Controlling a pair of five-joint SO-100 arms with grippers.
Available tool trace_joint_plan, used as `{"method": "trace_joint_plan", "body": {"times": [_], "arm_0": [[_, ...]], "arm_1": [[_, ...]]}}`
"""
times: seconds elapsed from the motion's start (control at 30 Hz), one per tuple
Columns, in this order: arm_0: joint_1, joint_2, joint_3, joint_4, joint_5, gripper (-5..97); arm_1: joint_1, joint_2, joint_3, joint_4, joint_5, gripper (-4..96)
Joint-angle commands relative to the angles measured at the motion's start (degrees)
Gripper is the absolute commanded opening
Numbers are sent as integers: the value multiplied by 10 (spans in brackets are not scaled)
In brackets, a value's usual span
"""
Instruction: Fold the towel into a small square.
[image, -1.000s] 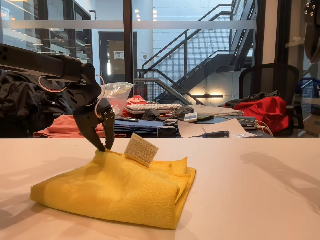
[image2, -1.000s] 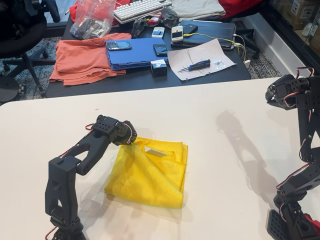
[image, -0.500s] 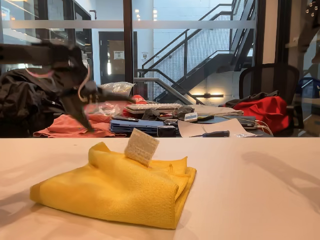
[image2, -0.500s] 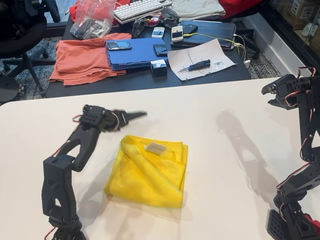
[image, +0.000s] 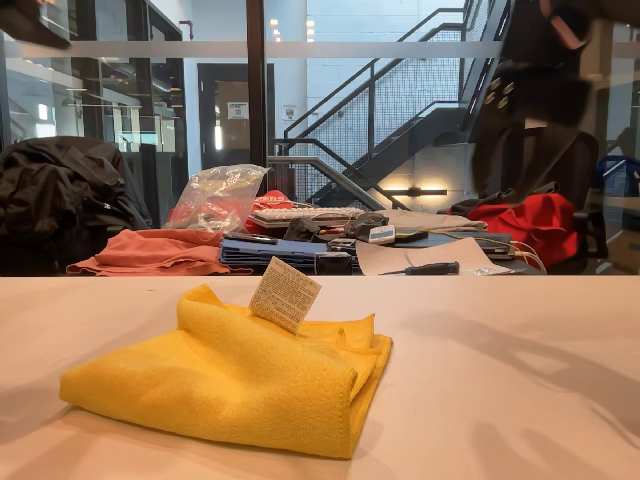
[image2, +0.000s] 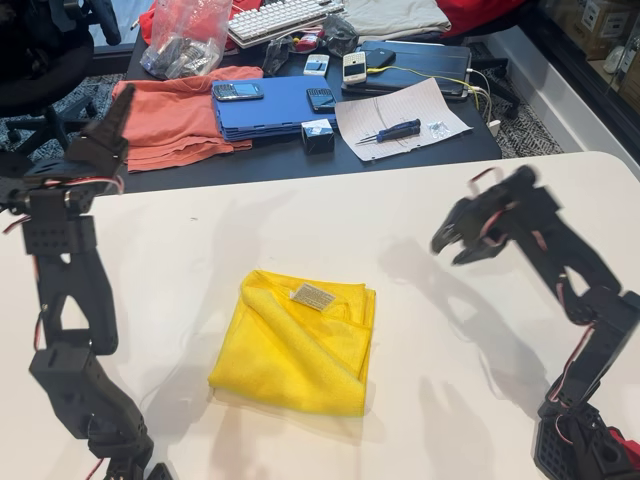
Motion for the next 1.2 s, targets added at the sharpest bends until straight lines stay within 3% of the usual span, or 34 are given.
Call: {"method": "trace_joint_plan", "body": {"times": [0.0, 0.27, 0.53, 0.83, 1.17], "arm_0": [[-13, -51, -48, -46, 0, 137], [-161, -298, -253, -53, 0, 133], [-172, -469, -453, -40, -2, 133], [-170, -550, -555, -48, -2, 132], [-128, -569, -559, -85, -2, 132]], "arm_1": [[-28, 50, -16, 13, -7, 956], [-116, 177, -11, 60, -8, 956], [-134, 255, -10, 127, -9, 956], [-134, 265, -10, 172, -9, 956], [-132, 266, -10, 185, -10, 956]]}}
